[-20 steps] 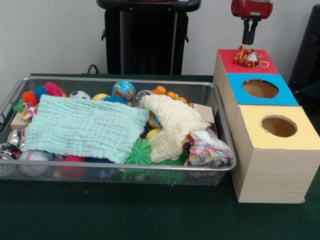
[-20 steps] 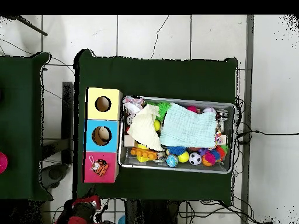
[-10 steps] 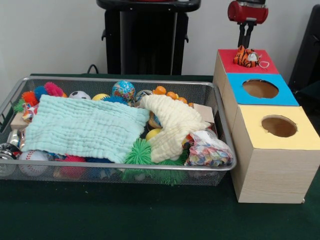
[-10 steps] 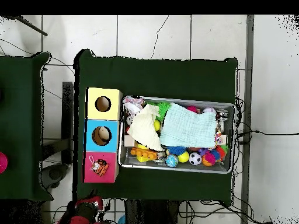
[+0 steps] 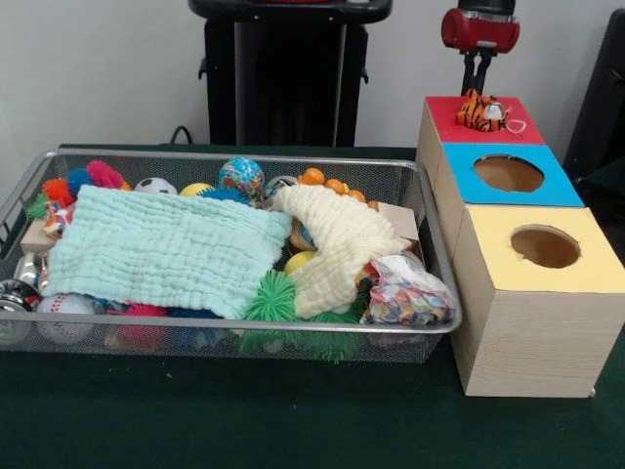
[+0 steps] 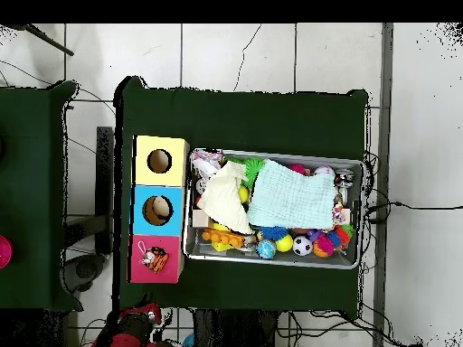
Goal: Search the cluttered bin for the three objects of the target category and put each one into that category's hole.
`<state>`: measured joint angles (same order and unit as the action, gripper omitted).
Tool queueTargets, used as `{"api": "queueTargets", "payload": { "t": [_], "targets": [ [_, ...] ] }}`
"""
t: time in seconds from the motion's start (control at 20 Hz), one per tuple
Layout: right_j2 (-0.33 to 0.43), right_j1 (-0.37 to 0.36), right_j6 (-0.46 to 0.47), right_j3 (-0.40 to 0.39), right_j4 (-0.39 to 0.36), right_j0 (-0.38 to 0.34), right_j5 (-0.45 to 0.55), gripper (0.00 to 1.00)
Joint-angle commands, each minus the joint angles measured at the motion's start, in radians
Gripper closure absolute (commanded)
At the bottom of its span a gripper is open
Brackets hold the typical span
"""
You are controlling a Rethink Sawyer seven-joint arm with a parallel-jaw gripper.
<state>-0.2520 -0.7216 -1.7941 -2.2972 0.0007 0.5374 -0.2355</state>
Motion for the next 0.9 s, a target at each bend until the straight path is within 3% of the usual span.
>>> {"api": "queueTargets", "payload": {
  "t": [0.05, 0.4, 0.9],
  "targets": [
    [0.065, 0.034, -0.236, 0.049, 0.072, -0.004, -0.059, 1.00],
    [0.062, 0.018, -0.232, 0.046, 0.088, 0.008, -0.034, 1.00],
    [0.053, -0.109, -0.197, 0.016, 0.091, 0.011, 0.102, 1.00]
  ]
}}
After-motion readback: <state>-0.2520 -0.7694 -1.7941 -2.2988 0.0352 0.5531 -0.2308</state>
